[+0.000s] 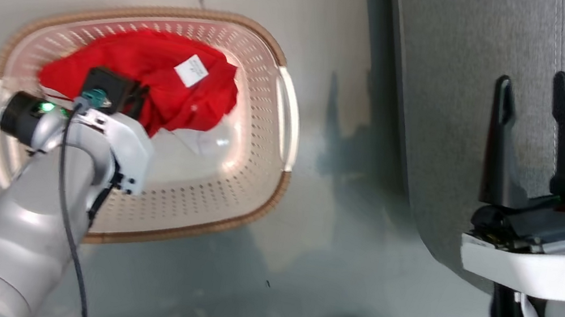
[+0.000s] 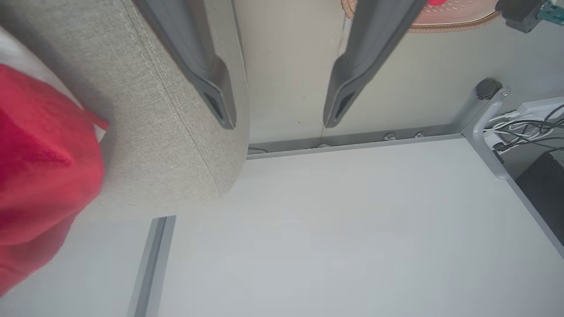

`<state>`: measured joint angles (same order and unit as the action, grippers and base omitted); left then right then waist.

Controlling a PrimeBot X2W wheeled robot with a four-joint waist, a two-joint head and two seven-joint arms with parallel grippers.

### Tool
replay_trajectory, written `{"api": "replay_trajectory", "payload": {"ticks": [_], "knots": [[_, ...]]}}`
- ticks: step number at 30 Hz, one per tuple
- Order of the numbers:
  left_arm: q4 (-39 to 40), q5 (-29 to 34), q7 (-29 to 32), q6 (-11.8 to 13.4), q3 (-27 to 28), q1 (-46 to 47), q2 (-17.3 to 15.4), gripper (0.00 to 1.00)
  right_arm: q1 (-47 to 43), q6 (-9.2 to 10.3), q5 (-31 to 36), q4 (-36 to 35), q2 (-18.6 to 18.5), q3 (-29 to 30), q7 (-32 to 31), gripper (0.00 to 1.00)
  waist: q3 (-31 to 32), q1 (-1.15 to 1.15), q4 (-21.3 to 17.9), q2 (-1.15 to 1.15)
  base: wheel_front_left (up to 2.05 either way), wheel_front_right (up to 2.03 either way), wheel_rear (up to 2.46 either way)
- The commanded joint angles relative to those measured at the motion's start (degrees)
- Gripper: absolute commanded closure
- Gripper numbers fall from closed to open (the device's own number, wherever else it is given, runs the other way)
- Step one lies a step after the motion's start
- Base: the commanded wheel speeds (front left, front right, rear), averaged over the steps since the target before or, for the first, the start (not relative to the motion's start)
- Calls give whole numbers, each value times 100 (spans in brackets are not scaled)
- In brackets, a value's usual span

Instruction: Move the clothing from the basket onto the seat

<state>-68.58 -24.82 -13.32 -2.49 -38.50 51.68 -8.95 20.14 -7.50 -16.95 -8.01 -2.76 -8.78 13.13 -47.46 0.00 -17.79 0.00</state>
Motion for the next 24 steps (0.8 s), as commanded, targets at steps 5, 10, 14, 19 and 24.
{"api": "replay_trajectory", "payload": {"ticks": [5,10,14,19,24], "knots": [[493,-93,-174,-73,74,-323,133,100,-265,0,151,-90,-29,206,-245,0,834,0,580,0,0,0,0],[1395,-204,-192,-62,337,-814,135,100,-471,0,266,-54,-28,242,-505,0,1436,0,831,0,0,0,0],[2265,-251,-190,32,599,-1365,107,100,-696,0,333,-8,-31,340,-692,0,1922,0,1021,0,0,0,0],[3276,-248,-191,153,906,-2061,42,100,-1006,0,389,9,-29,453,-900,0,2538,0,1247,0,0,0,0],[4010,-248,-190,247,1091,-2522,-8,100,-1250,0,420,11,-30,529,-1064,0,2999,0,1396,0,0,0,0]]}}
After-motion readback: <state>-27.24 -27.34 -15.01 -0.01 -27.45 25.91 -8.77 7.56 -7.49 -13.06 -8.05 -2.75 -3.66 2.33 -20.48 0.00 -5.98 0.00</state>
